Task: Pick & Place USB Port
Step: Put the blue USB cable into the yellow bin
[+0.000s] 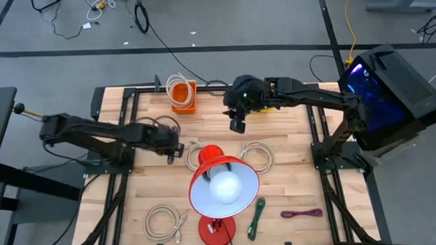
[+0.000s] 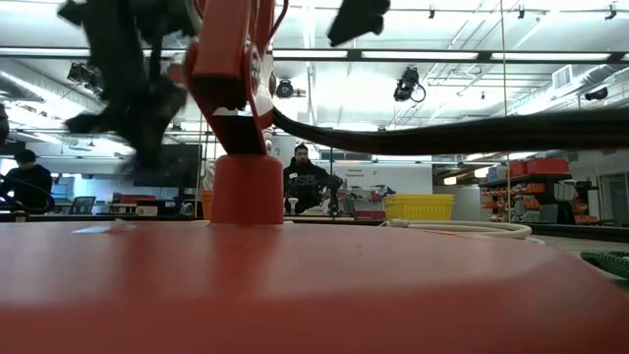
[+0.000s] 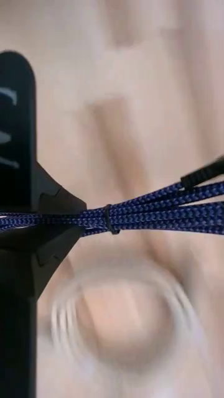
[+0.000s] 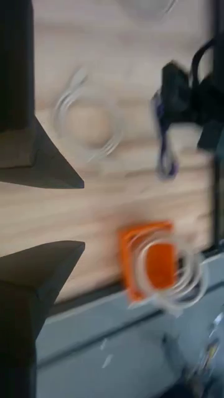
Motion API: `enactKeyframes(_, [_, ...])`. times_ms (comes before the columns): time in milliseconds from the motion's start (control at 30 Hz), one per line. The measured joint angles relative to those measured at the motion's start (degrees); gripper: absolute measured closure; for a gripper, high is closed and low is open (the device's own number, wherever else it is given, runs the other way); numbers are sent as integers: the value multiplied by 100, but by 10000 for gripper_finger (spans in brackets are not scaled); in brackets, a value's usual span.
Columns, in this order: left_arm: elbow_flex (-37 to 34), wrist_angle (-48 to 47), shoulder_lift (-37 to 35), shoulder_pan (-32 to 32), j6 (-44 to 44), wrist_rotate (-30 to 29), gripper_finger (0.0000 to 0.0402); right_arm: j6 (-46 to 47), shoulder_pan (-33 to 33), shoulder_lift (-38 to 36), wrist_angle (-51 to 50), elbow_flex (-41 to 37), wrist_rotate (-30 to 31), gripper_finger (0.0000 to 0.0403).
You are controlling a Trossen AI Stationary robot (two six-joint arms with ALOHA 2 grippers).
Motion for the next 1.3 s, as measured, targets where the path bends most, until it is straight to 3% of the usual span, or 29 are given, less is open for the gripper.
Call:
enactKeyframes(200, [396, 1604, -1067, -41, 1610, -1305, 388, 311, -189, 38, 944, 0, -1305, 254])
enactKeyframes(333, [448, 2670, -1291, -5, 2793, -1421, 388, 523, -198, 41, 1526, 0, -2049, 254])
enactKeyframes(467, [431, 2940, -1192, -13, 3401, -1213, 388, 841, -196, 41, 2255, 0, -2584, 254])
enactKeyframes(800, [443, 4478, -1081, -64, 4638, -953, 388, 1252, -205, 178, 2620, 0, -2501, 254])
enactKeyframes(1300, [440, 5048, -1021, -128, 4932, -598, 388, 1535, -183, 413, 3050, 0, -2673, 256])
